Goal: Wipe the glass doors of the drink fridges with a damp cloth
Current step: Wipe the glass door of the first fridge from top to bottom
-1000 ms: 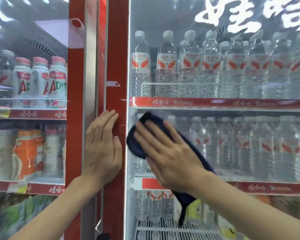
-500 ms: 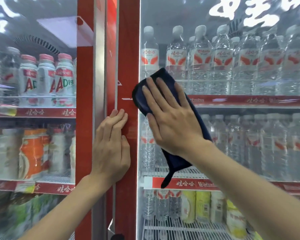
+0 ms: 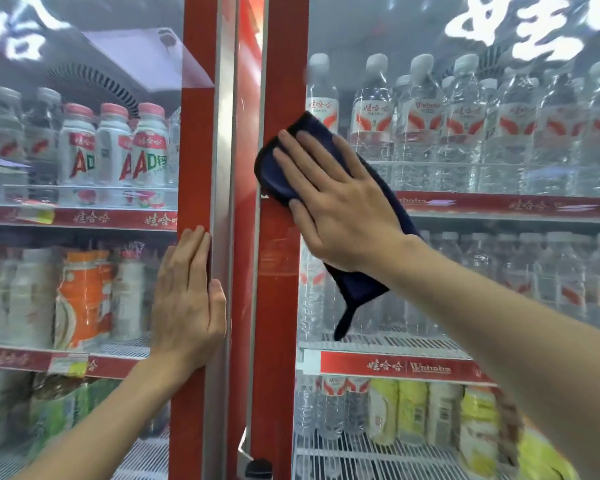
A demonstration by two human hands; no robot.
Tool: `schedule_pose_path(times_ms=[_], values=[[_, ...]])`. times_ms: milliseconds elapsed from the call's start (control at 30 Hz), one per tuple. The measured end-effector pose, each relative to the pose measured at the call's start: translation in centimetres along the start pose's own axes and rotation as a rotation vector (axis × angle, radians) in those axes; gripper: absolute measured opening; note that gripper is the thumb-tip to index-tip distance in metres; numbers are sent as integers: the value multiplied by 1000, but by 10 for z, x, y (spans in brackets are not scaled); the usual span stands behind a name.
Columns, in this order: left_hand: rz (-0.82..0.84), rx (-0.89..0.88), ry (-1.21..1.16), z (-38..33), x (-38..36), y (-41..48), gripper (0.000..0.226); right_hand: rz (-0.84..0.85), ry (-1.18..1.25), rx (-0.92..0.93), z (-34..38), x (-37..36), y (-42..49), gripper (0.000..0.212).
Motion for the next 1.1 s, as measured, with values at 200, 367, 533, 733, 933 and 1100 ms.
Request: schedule_pose_path(times_ms=[200,367,533,733,933,1100], values=[[-7,-15,-30,2,0,-1,62,-97,101,-251,85,-20,-21,68],[-15,-21,-31,1,1,-1,61,-125,132,-396,139,-31,-40,70],[19,13,-35,-3,5,-3,57,-73,180,-447,150,-30,-38,70],[-63,299,-304,-37,37,-2,41,-5,636,-364,130,2,-48,70],[4,206,-458,-126,41,-59,38,-71,1375,-518,90,43,-58,61],[61,301,-203,-148,1,-58,53,-574,1197,-1062,54,60,-88,40]])
Point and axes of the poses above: each hand's wrist, its own y-axis towards the middle knuckle, its own x-axis out of the back of the hand, z = x × y, the point moved 1 cm from there along y, towards the middle knuckle, and after that the axes turned 14 degrees about x, right-handed, at the moved point
